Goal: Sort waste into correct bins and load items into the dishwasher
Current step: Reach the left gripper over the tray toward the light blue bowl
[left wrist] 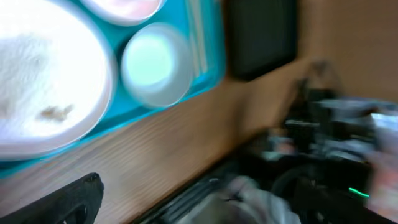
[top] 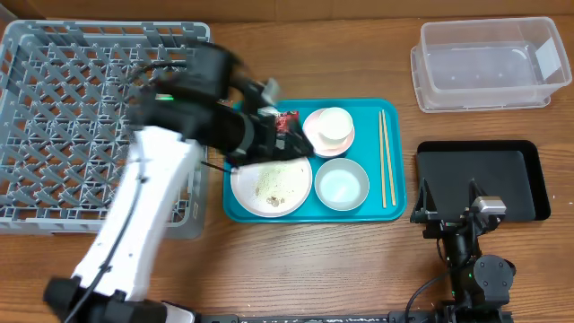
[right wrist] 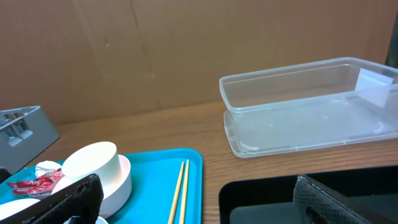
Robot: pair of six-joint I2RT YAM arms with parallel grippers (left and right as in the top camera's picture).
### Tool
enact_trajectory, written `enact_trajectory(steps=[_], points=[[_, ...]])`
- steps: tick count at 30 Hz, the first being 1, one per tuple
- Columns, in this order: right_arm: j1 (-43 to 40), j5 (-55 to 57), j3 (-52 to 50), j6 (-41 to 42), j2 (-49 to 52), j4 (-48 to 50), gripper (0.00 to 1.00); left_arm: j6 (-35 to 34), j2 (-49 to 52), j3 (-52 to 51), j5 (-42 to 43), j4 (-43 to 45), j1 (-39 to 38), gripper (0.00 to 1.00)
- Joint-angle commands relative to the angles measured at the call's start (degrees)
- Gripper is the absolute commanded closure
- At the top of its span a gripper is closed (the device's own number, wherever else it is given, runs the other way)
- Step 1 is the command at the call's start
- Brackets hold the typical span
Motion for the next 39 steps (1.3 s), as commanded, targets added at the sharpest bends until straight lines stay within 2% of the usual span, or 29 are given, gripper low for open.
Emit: enact_trajectory(steps=[1,3,5,11,15,19,22,26,28,31,35,39], points=[[0.22,0.52,-0.59,-0.42,-0.57,0.31,0.0,-15.45,1.53,1.53,-32.54,-1.77,-9.66,0.0],[0.22,0.52,-0.59,-0.42,-0.57,0.31,0.0,-19.08,2.73,1.53,-40.39,-1.97,-12.83,0.0],[0.22,0.52,-0.59,-0.42,-0.57,0.31,0.0,-20.24,3.56,1.53,-41.88,-1.31,-13.4,0.0],[0.22,0.52,-0.59,-0.42,-0.57,0.31,0.0,-20.7,4.48,1.51,-35.1,5.95,-11.98,0.0],[0.22,0.52,-0.59,-0.42,-0.57,0.31,0.0,-22.05,5.22,1.4,-34.56,10.03,-12.02,0.0],[0.22,0.52,-0.59,-0.42,-0.57,0.31,0.0,-25.62,6.69,1.4,-33.24,10.51,-12.09,0.0],[0.22,0.52,-0.59,-0.42,-0.57,0.31,0.0,-25.46,8.68,1.4,-35.19,10.1,-12.09,0.18],[0.22,0.52,-0.59,-0.42,-0.57,0.31,0.0,-25.46,12.94,1.4,-38.93,9.9,-12.04,0.24],[0.22,0.52,-0.59,-0.42,-0.57,0.31,0.0,-26.25,15.23,1.4,-37.68,9.88,-12.0,0.37],[0.22,0.52,-0.59,-0.42,-0.57,0.31,0.0,-26.29,18.71,1.4,-36.35,10.6,-12.17,0.47],[0.22,0.52,-0.59,-0.42,-0.57,0.31,0.0,-26.27,22.23,1.4,-38.47,12.09,-12.15,0.53],[0.22,0.52,-0.59,-0.42,-0.57,0.31,0.0,-26.32,24.9,1.4,-39.56,12.74,-12.09,0.52]])
